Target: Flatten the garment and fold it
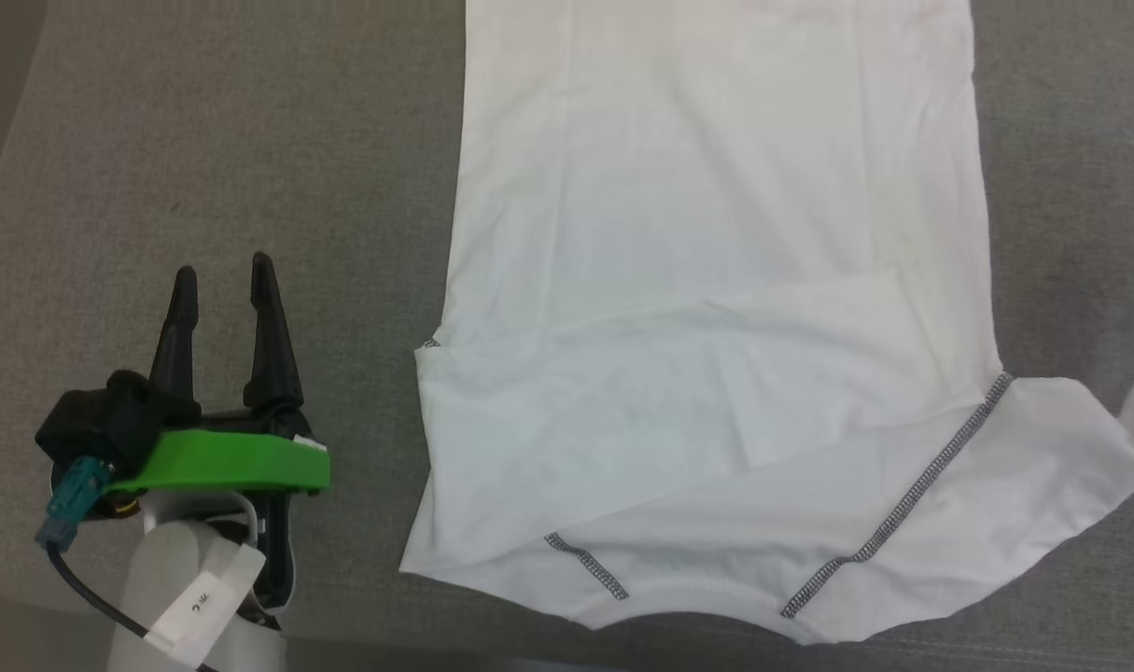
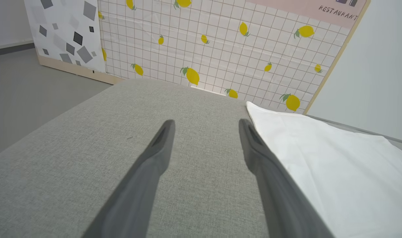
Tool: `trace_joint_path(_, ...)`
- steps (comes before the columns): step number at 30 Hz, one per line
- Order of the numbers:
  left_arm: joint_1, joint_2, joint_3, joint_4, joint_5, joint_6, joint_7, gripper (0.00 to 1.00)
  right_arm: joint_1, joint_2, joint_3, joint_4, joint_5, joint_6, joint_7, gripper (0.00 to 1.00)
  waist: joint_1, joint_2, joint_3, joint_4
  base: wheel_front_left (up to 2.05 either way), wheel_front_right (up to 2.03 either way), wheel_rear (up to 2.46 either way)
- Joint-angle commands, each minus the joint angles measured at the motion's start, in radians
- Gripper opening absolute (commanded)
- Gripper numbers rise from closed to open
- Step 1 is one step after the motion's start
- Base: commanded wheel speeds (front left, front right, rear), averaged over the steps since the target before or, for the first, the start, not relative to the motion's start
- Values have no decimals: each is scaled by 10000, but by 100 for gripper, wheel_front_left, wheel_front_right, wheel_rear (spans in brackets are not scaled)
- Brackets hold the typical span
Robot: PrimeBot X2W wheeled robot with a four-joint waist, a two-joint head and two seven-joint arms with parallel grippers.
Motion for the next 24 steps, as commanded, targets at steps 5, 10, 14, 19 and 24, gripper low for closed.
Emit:
trace_joint_path(5,516,-3,-17,84,20,-71,-47,100,422,-189,932,-802,677,-19,2,0,0,0,-1204,-492,0,0,0)
trace_joint_path(10,783,-8,-134,107,-9,-72,-47,100,958,-84,2286,-2109,1292,-19,265,0,0,0,-1566,-370,0,0,0)
trace_joint_path(14,875,-2,-229,130,-101,-72,-47,100,1524,-5,3688,-3249,1643,-19,595,0,0,0,-1699,-197,0,0,0)
trace_joint_path(19,916,16,-291,158,-154,-72,-47,100,1886,251,5810,-4126,1873,-19,825,0,0,0,-1762,28,0,0,0)
trace_joint_path(24,941,3,-359,137,-187,-72,-47,100,1897,859,7849,-4054,1942,-19,878,0,0,0,-1713,252,0,0,0)
